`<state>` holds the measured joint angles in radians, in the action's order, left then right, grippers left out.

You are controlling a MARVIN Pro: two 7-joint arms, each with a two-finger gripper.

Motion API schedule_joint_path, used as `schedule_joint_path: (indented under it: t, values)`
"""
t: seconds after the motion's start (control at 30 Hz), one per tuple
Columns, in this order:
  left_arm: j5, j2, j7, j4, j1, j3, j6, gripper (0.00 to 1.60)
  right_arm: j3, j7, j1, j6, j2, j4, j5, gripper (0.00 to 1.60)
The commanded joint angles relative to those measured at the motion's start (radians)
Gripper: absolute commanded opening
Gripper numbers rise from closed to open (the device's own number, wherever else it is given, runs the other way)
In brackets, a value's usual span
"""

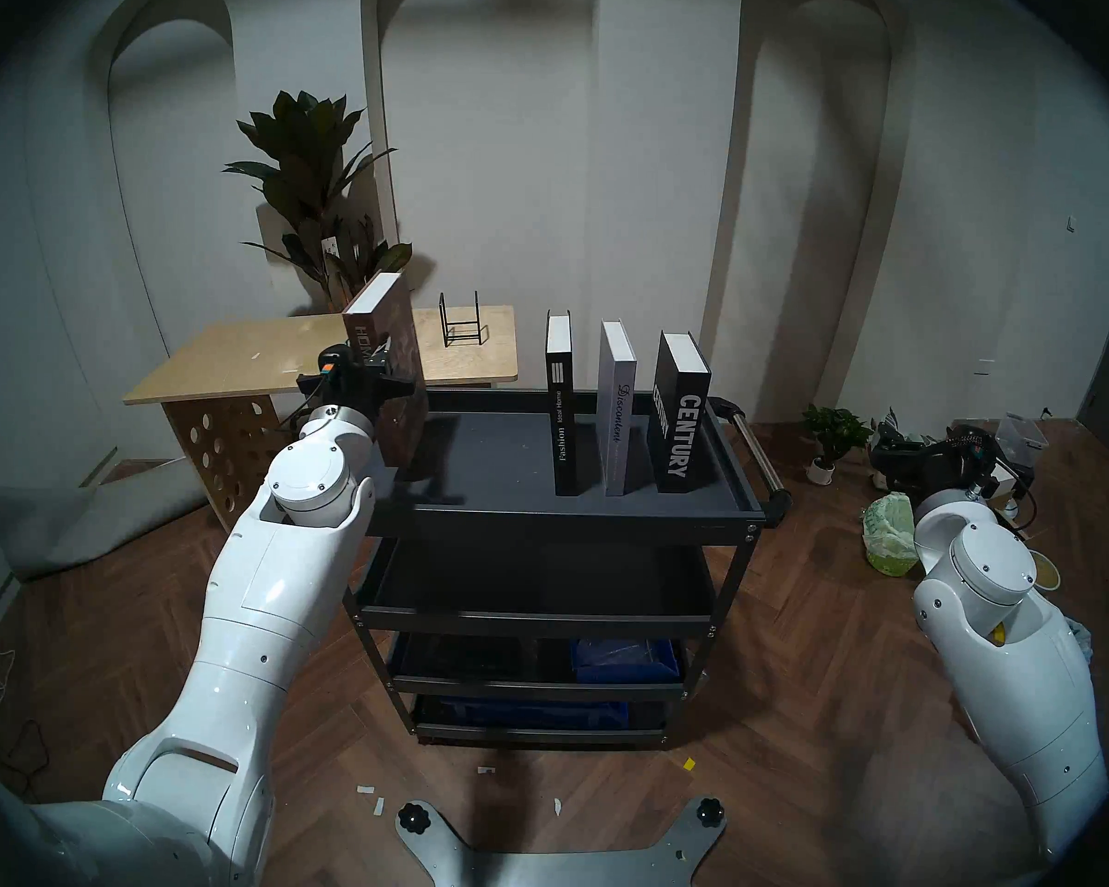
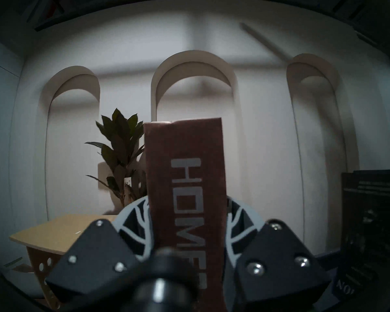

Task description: Sort the books onto the shelf by size, largest to the left

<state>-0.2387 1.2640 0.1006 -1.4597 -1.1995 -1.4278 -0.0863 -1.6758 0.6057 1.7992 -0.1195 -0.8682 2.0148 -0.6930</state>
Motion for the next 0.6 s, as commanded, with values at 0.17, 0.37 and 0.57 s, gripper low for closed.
schedule_joint_path:
  t: [0.17,0.37,0.57]
  values:
    - [0.1,0.038,0.101,-0.186,-0.06,0.083,0.09,0.0,-0.041,-0.003,0.025,0.026,-0.001,0.024,-0.003,1.6]
    - [0.126,0.073,0.181,-0.215,-0.059,0.104,0.191,0.0,-0.064,-0.014,0.054,0.04,-0.005,0.025,-0.011,1.6]
    - [0.136,0.105,0.215,-0.204,-0.036,0.138,0.211,0.0,-0.076,-0.03,0.066,0.051,-0.008,0.015,-0.023,1.6]
